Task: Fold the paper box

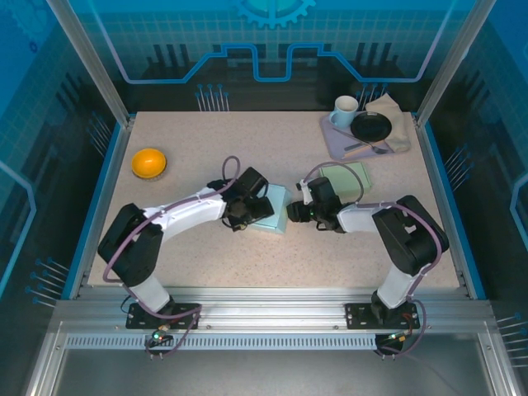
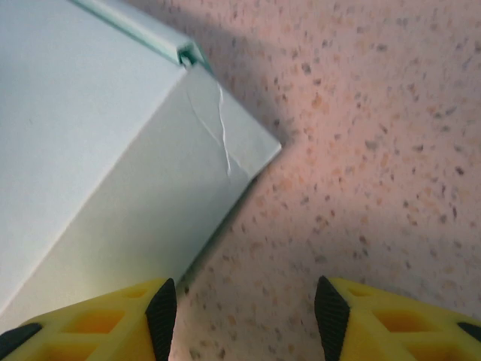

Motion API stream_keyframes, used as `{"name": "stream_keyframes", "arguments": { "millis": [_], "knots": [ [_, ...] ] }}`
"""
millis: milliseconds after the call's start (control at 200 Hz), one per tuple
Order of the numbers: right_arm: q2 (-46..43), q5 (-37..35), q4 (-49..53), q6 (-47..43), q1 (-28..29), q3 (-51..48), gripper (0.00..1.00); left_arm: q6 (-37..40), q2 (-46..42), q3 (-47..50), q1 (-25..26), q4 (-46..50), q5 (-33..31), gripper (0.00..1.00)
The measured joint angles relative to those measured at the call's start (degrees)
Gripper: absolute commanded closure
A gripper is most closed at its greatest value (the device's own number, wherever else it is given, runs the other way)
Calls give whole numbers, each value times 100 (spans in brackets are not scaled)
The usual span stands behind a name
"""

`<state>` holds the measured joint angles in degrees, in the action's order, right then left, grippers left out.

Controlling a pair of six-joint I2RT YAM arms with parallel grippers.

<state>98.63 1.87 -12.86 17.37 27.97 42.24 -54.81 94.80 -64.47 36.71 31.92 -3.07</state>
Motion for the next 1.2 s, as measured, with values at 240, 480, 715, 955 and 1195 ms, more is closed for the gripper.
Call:
{"name": "stream_keyframes", "arguments": {
  "millis": [240, 480, 715, 955, 1195],
  "knots": [
    [-308, 831, 1788, 66, -649, 605, 75, 1318, -551, 0, -885, -197, 463, 22],
    [-170, 1545, 2769, 767, -925, 1598, 100, 2682, 173, -26, -1364, -1182, 1147, 26],
    [570, 1847, 2964, 1078, -925, 2155, 100, 3213, 1088, -260, -1384, -1537, 1386, 26],
    [1309, 2063, 2911, 1137, -925, 2380, 100, 3226, 1366, -415, -1401, -1945, 1698, 28],
    [1663, 2343, 2804, 1156, -881, 2702, 100, 3040, 1716, -463, -1405, -2253, 2081, 32]
  ]
}}
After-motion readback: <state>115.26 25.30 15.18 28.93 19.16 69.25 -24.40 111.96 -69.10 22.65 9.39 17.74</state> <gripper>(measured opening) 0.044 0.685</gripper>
